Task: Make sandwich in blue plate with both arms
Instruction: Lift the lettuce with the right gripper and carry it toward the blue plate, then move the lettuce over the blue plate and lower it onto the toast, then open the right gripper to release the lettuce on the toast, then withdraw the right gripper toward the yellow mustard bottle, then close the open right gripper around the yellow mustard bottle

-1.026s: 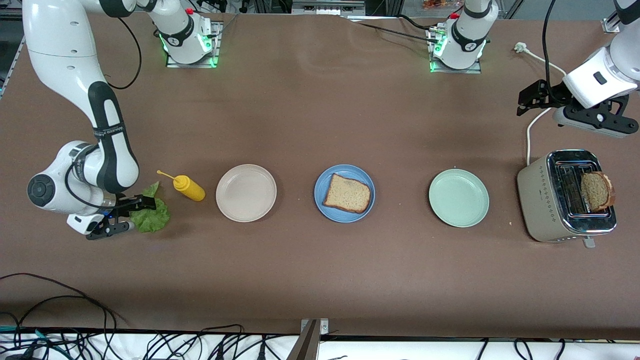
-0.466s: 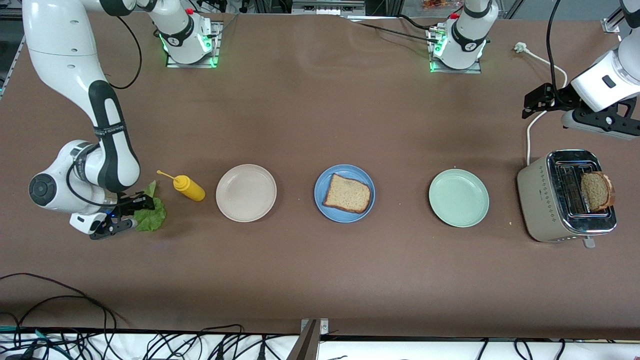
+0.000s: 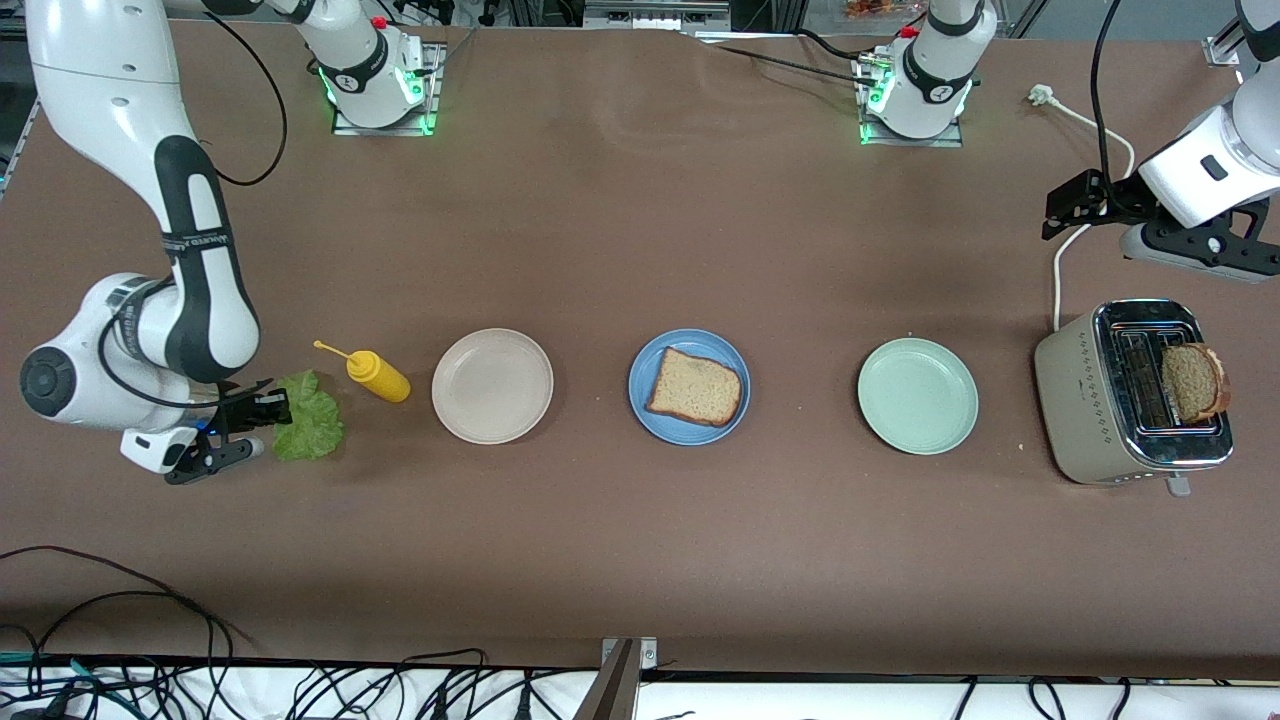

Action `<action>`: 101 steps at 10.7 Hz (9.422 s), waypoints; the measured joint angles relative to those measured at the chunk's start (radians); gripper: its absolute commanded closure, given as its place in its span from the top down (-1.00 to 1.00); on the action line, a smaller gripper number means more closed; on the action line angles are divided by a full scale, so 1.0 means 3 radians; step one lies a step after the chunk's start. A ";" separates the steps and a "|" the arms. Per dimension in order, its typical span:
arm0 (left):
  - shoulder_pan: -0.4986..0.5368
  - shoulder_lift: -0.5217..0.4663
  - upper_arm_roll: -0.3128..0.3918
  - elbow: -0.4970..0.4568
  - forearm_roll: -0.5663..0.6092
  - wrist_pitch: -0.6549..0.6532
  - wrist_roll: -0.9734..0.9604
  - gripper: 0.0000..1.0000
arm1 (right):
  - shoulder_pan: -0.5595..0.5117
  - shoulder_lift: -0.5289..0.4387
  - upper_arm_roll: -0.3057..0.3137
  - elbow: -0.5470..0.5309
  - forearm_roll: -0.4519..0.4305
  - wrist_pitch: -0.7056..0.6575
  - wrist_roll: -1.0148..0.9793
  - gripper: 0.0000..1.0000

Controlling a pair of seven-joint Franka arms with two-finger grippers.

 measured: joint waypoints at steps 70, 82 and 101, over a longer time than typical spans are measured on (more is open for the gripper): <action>-0.0031 0.0101 0.0016 0.0094 0.0000 0.0026 -0.0016 1.00 | 0.2016 0.0310 0.0420 0.0379 0.0123 0.1067 0.4300 1.00; -0.0032 0.0102 0.0016 0.0094 0.0000 0.0026 -0.0017 1.00 | 0.1993 -0.0518 -0.1232 0.0205 0.0121 -0.0803 0.1116 1.00; -0.0033 0.0103 0.0018 0.0096 0.0000 0.0026 -0.0017 1.00 | -0.0838 -0.1008 0.0831 -0.0412 0.0159 -0.0925 -0.1741 1.00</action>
